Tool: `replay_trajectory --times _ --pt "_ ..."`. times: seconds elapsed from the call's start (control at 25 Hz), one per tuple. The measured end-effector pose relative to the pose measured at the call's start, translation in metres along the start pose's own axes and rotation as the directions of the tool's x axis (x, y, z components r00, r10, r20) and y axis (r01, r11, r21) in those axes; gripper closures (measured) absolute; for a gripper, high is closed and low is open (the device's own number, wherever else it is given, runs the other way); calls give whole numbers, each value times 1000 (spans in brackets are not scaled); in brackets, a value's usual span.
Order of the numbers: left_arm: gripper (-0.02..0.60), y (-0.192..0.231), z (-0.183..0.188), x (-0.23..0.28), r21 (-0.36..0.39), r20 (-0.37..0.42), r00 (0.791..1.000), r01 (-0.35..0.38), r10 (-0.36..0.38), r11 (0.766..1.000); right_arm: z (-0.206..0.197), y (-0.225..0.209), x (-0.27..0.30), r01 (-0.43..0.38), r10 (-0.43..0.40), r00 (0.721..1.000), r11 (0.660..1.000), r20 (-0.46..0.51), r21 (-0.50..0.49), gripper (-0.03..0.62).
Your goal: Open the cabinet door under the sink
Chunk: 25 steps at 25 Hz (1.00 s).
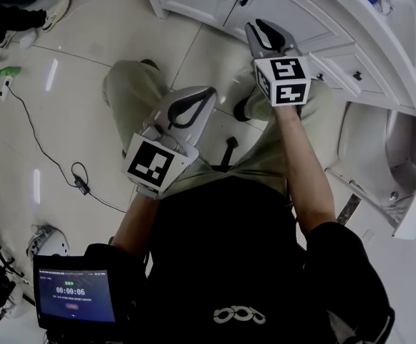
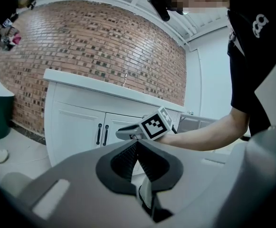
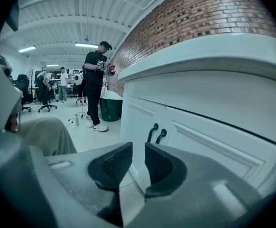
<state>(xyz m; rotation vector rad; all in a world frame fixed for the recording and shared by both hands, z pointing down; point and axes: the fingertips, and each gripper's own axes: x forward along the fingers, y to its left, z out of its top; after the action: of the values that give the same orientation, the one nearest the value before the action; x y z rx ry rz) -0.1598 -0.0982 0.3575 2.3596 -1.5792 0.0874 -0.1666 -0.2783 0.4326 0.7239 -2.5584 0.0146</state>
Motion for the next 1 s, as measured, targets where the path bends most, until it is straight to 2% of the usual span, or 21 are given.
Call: replay_trajectory --times 0.16,0.4,0.48,0.56,0.76,1.0 --pt "568 2 0 0 6 4 1000 -1 1 1000 0 -20 31 62 -62 998 998 -17 -5 522" --pt "568 0 3 0 11 14 1000 -9 8 1000 -14 -52 75 125 -118 990 989 -76 82 517" --pt "568 0 2 1 12 14 1000 -7 7 1000 -19 -59 85 149 -143 985 987 -99 60 517" --pt "568 0 1 1 6 14 1000 -8 8 1000 -19 -59 91 163 -159 981 986 -109 27 517" --pt "568 1 -2 0 2 4 1000 -12 12 1000 -12 -53 100 201 -197 975 979 -106 22 517" --pt "568 0 -2 -1 8 8 1000 -12 11 1000 -9 -55 108 243 -234 966 967 -113 71 540"
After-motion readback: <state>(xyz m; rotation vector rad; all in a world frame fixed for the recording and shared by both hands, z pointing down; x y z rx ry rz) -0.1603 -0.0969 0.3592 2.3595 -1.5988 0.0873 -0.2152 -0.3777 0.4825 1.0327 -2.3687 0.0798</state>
